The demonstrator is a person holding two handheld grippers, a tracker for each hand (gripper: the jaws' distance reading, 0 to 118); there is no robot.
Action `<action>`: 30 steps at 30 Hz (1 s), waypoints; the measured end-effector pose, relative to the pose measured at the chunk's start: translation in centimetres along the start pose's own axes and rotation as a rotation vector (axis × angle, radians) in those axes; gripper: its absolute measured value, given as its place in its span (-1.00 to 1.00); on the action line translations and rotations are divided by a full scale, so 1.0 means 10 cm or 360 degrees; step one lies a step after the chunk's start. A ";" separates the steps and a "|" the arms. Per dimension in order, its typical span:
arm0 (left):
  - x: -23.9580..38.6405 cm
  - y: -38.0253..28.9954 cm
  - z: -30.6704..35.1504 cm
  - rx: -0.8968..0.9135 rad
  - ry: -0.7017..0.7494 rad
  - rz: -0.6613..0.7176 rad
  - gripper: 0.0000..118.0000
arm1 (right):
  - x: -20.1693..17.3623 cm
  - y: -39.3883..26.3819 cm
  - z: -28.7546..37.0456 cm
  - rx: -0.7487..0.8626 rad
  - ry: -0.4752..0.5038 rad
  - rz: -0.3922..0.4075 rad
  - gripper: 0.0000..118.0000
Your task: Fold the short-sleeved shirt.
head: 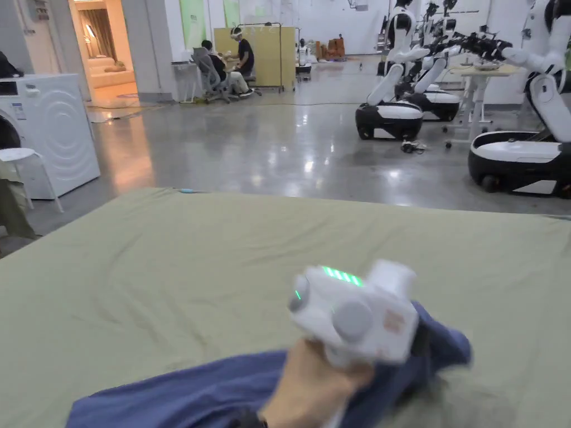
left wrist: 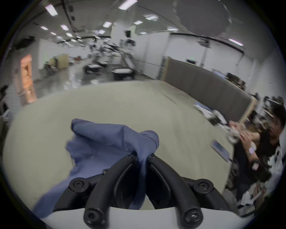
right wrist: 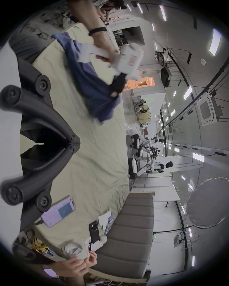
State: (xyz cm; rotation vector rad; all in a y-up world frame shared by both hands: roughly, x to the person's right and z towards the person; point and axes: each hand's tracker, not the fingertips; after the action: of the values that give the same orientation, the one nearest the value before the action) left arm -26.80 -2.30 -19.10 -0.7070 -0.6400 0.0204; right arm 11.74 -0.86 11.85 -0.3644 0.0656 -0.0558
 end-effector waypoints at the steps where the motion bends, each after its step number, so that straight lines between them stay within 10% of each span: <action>1: 0.18 -0.13 -0.21 -0.0044 -0.0111 -0.0012 -0.88 | 0.04 -0.01 0.02 0.0001 -0.0011 -0.0003 -1.00; 10: 1.66 -0.98 -1.12 -0.0252 -0.0767 -0.0246 -0.86 | 0.11 -0.05 0.17 -0.0012 -0.0137 0.0054 -1.00; 13: 1.53 -0.98 -0.92 -0.0196 -0.0784 -0.0234 -0.14 | 0.05 -0.04 0.19 -0.0008 -0.0089 0.0035 -1.00; 15: 1.34 -0.92 -0.47 -0.0022 -0.0659 -0.0192 0.22 | 0.01 -0.03 0.19 0.0009 -0.0067 0.0028 -1.00; 30: 0.66 -1.77 3.61 0.1079 0.0689 -0.0157 0.20 | -0.47 0.22 0.10 0.0173 0.0155 0.0123 -1.00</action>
State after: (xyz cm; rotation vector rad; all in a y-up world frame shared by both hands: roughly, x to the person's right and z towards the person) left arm -44.88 7.22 16.21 -0.0137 -0.2185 -0.0074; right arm 7.26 1.88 12.22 -0.2504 0.1725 -0.0006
